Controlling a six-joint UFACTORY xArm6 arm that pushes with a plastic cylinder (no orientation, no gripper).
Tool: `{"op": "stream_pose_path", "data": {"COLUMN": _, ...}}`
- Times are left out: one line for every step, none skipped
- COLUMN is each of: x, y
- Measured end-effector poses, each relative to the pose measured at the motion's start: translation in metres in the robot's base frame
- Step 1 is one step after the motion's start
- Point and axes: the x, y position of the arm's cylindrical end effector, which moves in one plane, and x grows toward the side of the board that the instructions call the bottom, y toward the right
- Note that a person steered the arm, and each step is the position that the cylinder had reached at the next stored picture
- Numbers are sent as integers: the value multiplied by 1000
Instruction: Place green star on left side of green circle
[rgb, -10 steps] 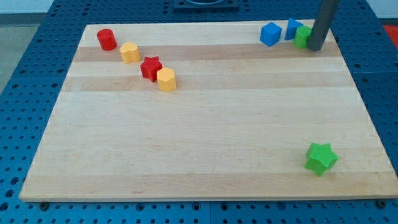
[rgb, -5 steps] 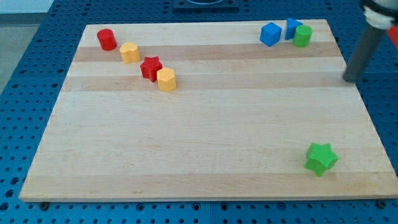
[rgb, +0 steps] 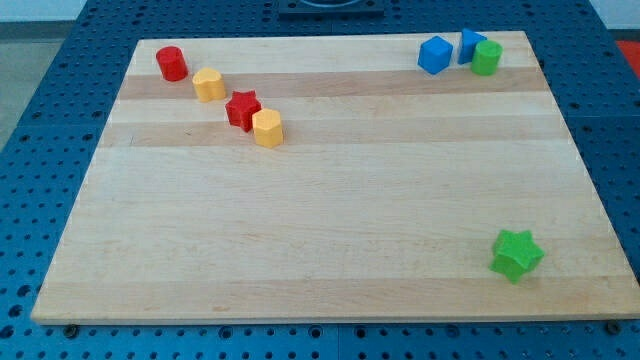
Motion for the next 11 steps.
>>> {"op": "stream_pose_path", "data": {"x": 2, "y": 0}}
{"op": "stream_pose_path", "data": {"x": 2, "y": 0}}
{"op": "stream_pose_path", "data": {"x": 2, "y": -32}}
{"op": "stream_pose_path", "data": {"x": -9, "y": -95}}
{"op": "stream_pose_path", "data": {"x": -12, "y": -136}}
{"op": "stream_pose_path", "data": {"x": -9, "y": -130}}
{"op": "stream_pose_path", "data": {"x": 5, "y": -92}}
{"op": "stream_pose_path", "data": {"x": 17, "y": -106}}
{"op": "stream_pose_path", "data": {"x": 21, "y": -167}}
{"op": "stream_pose_path", "data": {"x": -5, "y": -222}}
{"op": "stream_pose_path", "data": {"x": -3, "y": -229}}
